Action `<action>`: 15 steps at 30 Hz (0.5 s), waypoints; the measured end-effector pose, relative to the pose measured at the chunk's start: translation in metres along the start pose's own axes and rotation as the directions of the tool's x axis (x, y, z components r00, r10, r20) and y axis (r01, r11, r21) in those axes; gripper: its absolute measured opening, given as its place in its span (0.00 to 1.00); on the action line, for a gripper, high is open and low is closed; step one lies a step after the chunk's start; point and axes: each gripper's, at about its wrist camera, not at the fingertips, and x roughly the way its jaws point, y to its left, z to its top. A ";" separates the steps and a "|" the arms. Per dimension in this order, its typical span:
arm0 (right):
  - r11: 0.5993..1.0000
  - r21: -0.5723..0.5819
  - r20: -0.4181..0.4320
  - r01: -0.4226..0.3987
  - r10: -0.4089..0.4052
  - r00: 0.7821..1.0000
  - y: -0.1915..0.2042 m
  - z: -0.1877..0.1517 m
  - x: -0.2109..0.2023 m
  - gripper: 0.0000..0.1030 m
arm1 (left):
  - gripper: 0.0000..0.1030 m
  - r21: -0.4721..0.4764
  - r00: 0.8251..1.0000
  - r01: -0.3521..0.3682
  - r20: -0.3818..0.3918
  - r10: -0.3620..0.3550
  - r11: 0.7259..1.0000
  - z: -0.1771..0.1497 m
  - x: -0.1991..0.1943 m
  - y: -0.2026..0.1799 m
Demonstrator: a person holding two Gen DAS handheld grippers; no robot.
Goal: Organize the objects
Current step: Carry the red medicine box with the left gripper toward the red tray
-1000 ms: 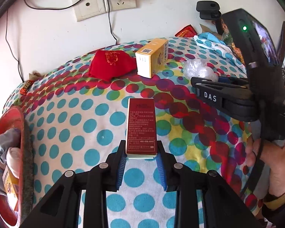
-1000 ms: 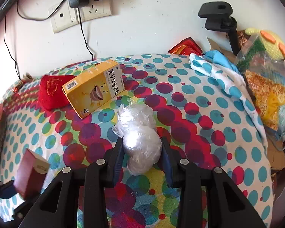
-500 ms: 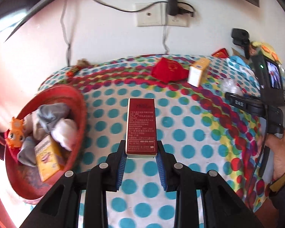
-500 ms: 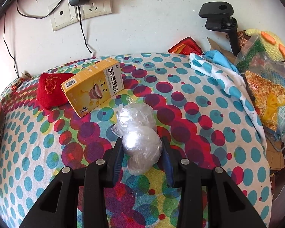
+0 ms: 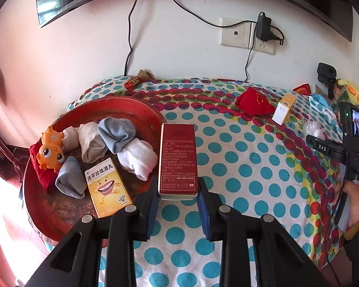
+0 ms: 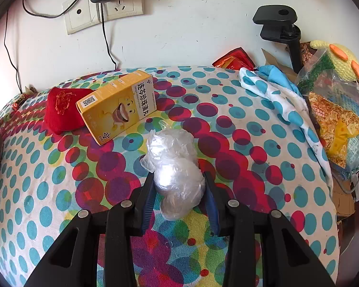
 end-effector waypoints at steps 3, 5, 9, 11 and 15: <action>1.000 -0.002 0.000 0.003 -0.003 1.000 0.001 0.000 0.000 0.35 | 0.29 -0.002 1.000 -0.011 0.016 0.011 1.000 0.001 -0.006 0.015; 1.000 -0.003 0.000 0.005 -0.005 1.000 0.000 0.000 0.000 0.35 | 0.29 -0.002 1.000 -0.017 0.021 0.017 1.000 0.003 -0.007 0.026; 1.000 -0.007 -0.001 0.011 -0.011 1.000 0.001 0.000 0.000 0.35 | 0.29 -0.007 0.999 -0.036 0.026 0.036 0.999 0.004 -0.007 0.052; 1.000 -0.007 -0.001 0.012 -0.012 1.000 0.001 0.001 0.000 0.35 | 0.29 -0.019 0.998 -0.049 0.027 0.050 0.999 0.004 -0.007 0.067; 0.999 -0.020 0.000 0.028 -0.028 1.000 0.003 0.001 0.000 0.35 | 0.29 -0.023 0.996 -0.080 0.030 0.081 0.996 0.000 -0.005 0.095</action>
